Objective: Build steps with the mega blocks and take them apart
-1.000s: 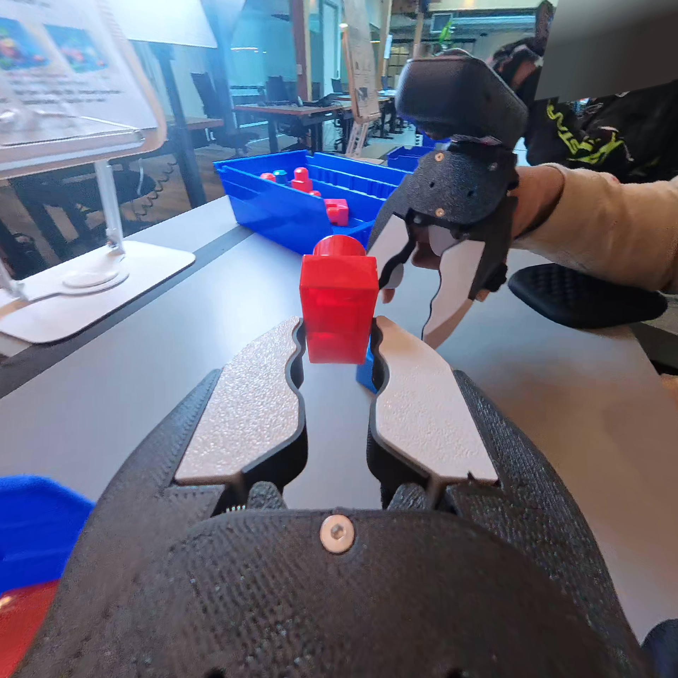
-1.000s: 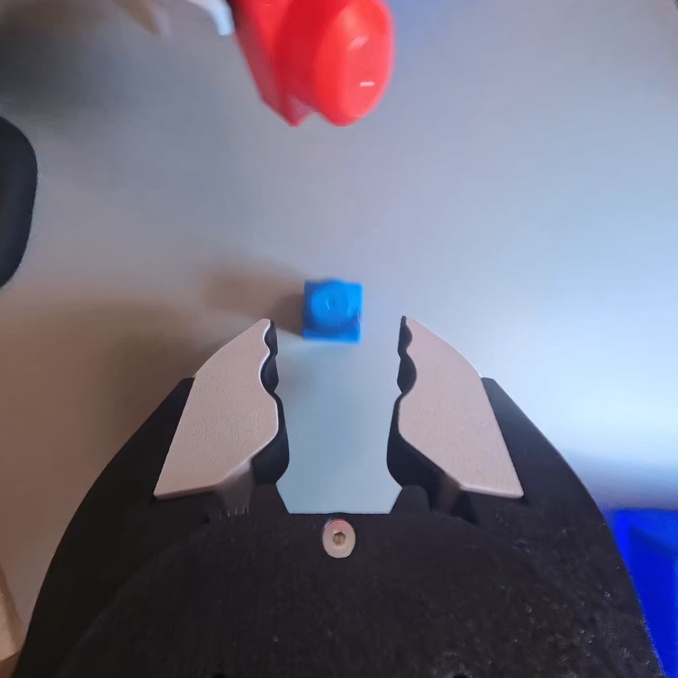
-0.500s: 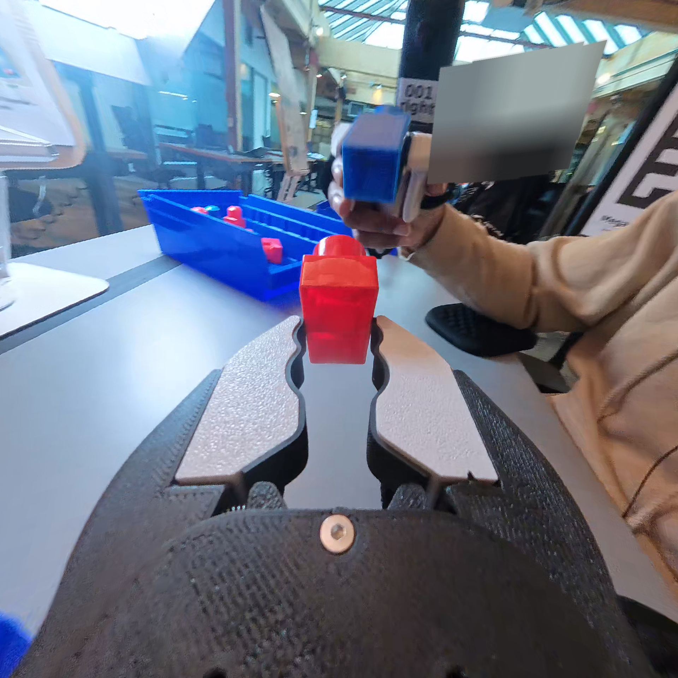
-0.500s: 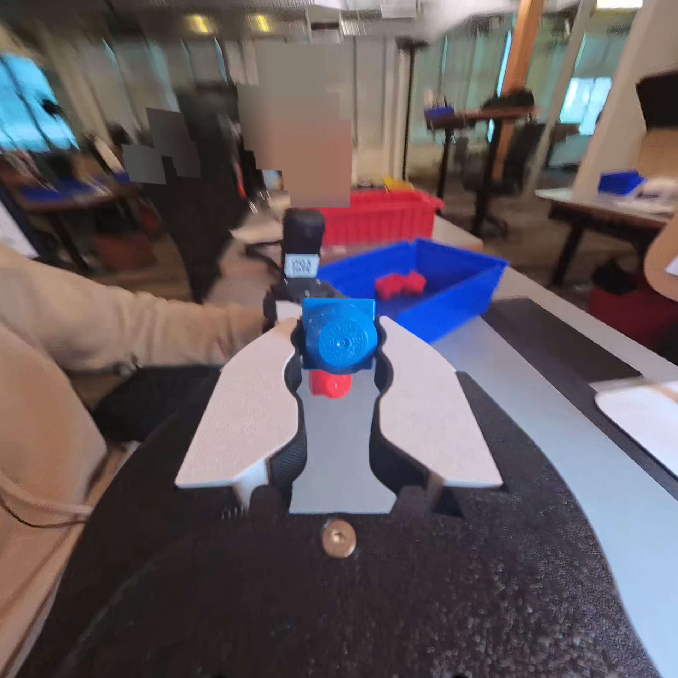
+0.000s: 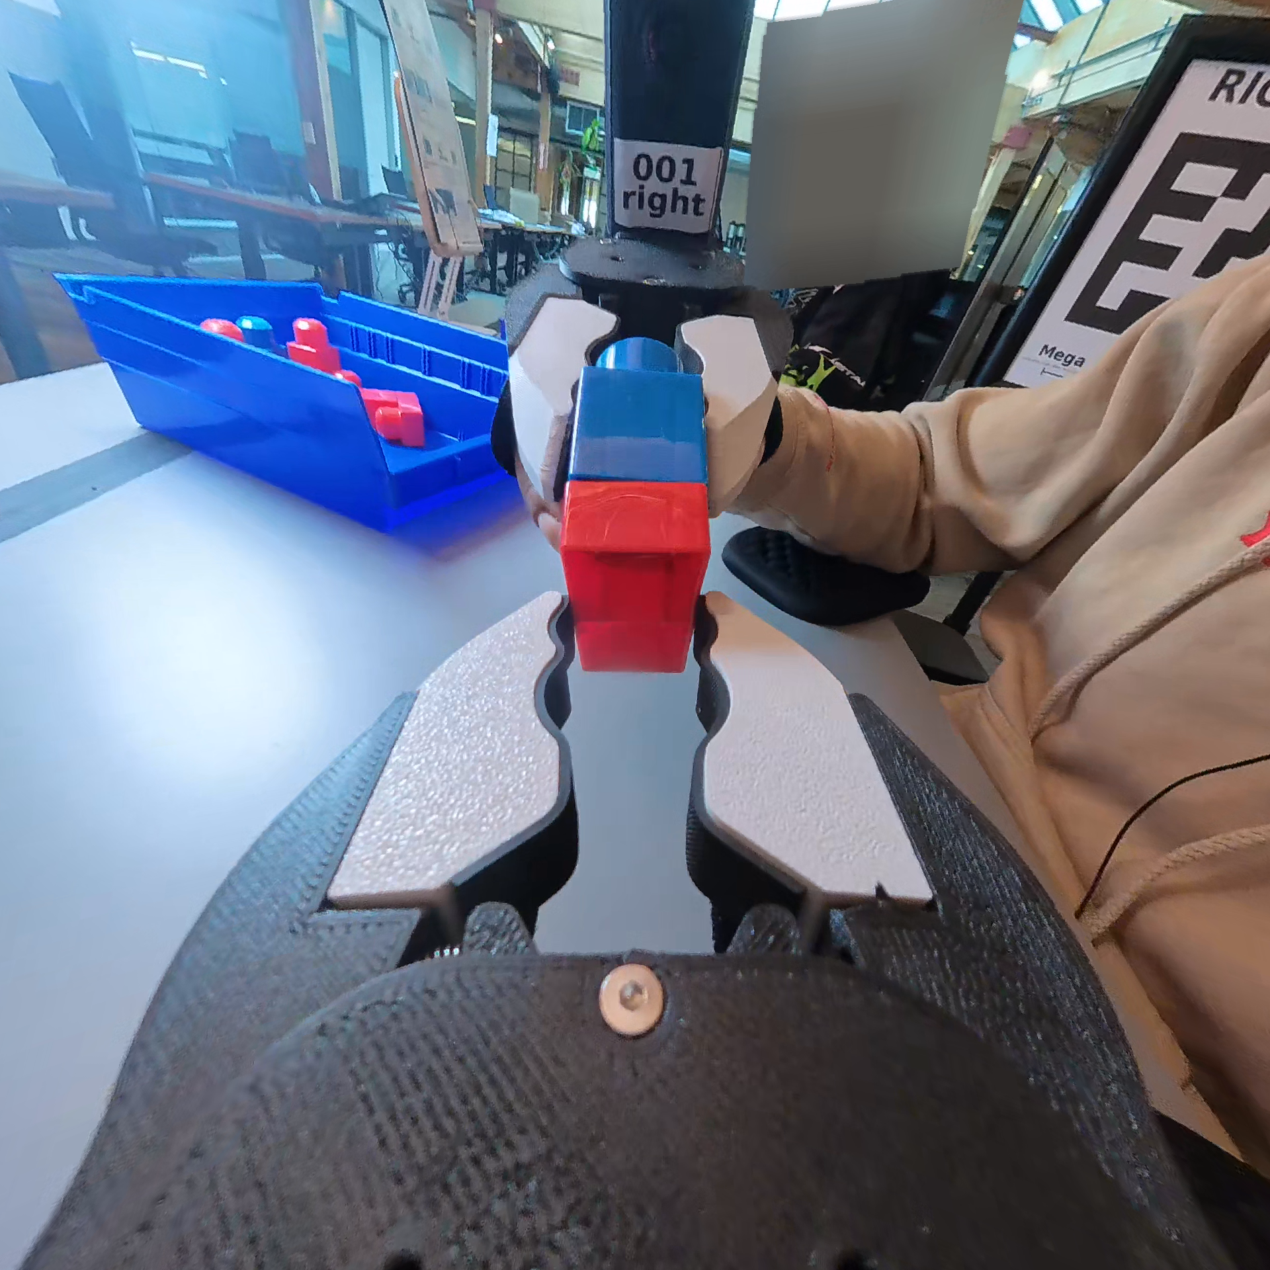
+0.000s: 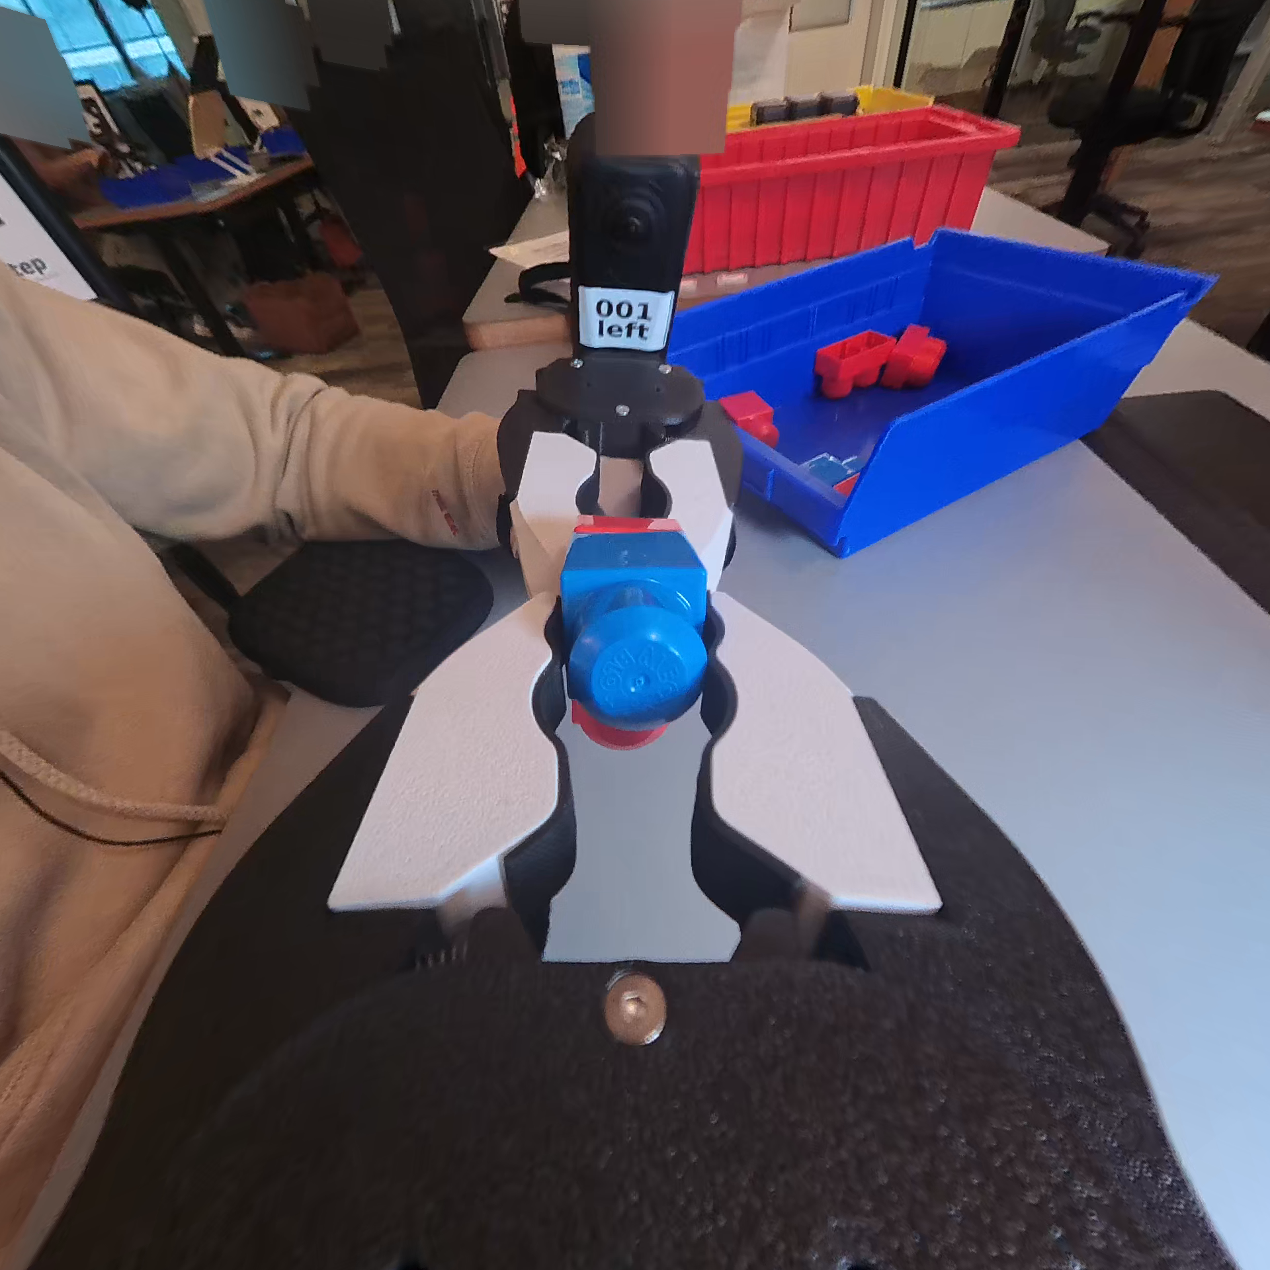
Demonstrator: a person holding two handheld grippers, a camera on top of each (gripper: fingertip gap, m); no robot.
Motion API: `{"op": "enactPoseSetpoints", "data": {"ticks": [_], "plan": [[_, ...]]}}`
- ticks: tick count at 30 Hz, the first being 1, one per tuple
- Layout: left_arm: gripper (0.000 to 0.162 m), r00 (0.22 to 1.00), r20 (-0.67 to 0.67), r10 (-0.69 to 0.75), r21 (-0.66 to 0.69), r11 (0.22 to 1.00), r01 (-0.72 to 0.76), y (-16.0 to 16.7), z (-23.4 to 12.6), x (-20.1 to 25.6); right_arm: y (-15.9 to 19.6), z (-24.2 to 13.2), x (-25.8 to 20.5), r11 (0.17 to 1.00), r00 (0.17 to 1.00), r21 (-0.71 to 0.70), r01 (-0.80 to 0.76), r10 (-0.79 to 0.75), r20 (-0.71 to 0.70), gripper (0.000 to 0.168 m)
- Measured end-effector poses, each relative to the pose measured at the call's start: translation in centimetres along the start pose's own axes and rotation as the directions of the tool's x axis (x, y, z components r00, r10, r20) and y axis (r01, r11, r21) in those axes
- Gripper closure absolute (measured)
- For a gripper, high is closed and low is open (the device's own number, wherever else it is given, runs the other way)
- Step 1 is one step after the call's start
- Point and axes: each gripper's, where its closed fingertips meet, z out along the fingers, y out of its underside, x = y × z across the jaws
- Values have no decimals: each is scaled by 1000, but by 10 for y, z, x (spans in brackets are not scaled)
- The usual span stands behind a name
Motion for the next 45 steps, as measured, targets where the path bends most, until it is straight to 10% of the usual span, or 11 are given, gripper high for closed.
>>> {"op": "enactPoseSetpoints", "data": {"ticks": [13, 20, 25, 29, 34, 45], "plan": [[128, 999, 23, 35, -9, 999, -35, 2, 0, -1, 4, -16, 2, 996, 997, -61, 71, -72, -15, 116], [128, 998, 45, 48, -21, 999, -47, 5, 2, -4, -7, -29, 5, 994, 992, -20, 109, -110, -61, 137], [119, 953, 251, 169, 16, 984, -178, -11, -6, -25, -35, -84, 39, 991, 950, -85, 102, -122, -286, 139], [124, 944, 295, 148, 17, 987, -160, -10, -12, -36, -41, -186, 123, 989, 725, -123, -84, -24, -688, 139], [126, 932, 309, 188, -53, 982, -180, 3, -7, -40, 34, -297, 220, 869, 383, -174, -463, 19, -923, 139], [129, 917, 343, 204, -138, 976, -166, 24, -8, -55, 140, -326, 291, 684, 86, 118, -720, 256, -963, 139]]}}
